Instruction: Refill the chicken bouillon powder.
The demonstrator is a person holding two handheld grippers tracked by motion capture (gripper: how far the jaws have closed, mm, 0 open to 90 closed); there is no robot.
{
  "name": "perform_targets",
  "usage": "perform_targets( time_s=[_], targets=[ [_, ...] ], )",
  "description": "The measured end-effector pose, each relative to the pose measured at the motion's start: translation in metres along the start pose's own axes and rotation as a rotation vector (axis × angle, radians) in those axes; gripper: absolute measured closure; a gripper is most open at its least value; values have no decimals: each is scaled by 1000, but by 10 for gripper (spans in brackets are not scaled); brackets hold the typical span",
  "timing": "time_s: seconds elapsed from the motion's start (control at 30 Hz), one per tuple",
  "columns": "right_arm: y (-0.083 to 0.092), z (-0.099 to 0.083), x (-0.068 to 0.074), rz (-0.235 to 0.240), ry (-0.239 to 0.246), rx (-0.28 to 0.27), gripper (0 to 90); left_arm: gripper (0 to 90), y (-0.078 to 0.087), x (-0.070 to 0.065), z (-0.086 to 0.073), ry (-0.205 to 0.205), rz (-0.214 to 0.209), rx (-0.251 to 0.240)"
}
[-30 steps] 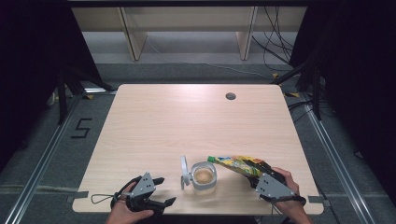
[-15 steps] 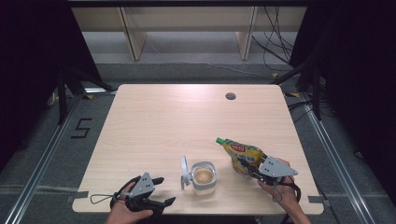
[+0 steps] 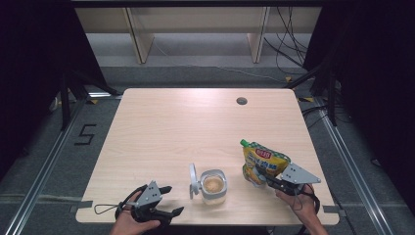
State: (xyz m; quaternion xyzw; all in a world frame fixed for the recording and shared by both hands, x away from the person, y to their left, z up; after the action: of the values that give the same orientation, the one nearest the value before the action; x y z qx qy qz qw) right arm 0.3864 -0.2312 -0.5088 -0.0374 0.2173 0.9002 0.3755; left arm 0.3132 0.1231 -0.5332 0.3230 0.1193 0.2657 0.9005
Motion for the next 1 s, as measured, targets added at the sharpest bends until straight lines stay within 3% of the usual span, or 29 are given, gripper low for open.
perform_targets(
  time_s=[0.03, 0.13, 0.2, 0.23, 0.27, 0.3, 0.43, 0.47, 0.57, 0.63, 0.67, 0.73, 0.77, 0.87, 0.9, 0.97, 1.0],
  targets=[
    [2, 1, -2, -10, 21, -5, 631, 206, 0, -2, 1, 18, -16, -2],
    [6, 0, -3, -9, 8, 3, 603, 206, 0, -2, 1, 15, -14, 2],
    [5, 1, -3, -20, 4, -5, 588, 206, -1, 0, 1, 5, 9, -6],
    [6, 1, -2, -17, -4, -3, 571, 206, 0, 0, 1, 13, 5, -11],
    [6, 1, -2, -15, 0, 1, 547, 206, 0, -2, 1, 49, 0, -17],
    [6, 1, -2, -18, -1, 2, 518, 206, 1, -1, 0, 40, -3, 3],
    [10, 4, -3, -37, -13, 5, 445, 206, 1, -1, 0, 44, -11, -2],
    [13, 6, -2, -50, -25, 0, 427, 206, 2, 0, 1, 20, -5, 0],
    [20, 4, 3, -43, -70, 31, 364, 206, 3, -2, 3, 53, -16, -21],
    [27, 3, 3, -73, -51, 56, 339, 206, 4, -3, 6, 41, -30, -35],
    [29, 2, 6, -71, -114, 63, 322, 203, 4, -4, 6, 62, -26, -50],
    [35, -1, 6, -73, -139, 90, 309, 201, 6, -6, 8, 72, -39, -48],
    [36, -2, 9, -70, -185, 108, 298, 201, 6, -6, 9, 75, -34, -55],
    [42, -5, 14, -62, -180, 145, 271, 196, 9, -5, 13, 103, -29, -67],
    [43, -4, 15, -62, -172, 139, 267, 195, 12, -4, 15, 83, -28, -65],
    [45, -6, 15, -71, -168, 156, 253, 183, 14, -4, 19, 107, -26, -81],
    [47, -8, 19, -61, -206, 178, 251, 182, 16, -3, 22, 102, -19, -75]
  ],
)
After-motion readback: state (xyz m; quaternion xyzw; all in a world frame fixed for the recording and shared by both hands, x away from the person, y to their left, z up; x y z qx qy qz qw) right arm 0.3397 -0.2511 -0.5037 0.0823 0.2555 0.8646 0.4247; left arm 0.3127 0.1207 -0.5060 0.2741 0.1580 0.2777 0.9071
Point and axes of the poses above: each handheld gripper's, and its own axes: y roughly backward along the jaws, z roughly out of its top, x roughly to its left, the point moved 6 cm from there along -y, roughly forward along the jaws, and after that the axes turned 7 degrees about x, right-handed, at the moved point
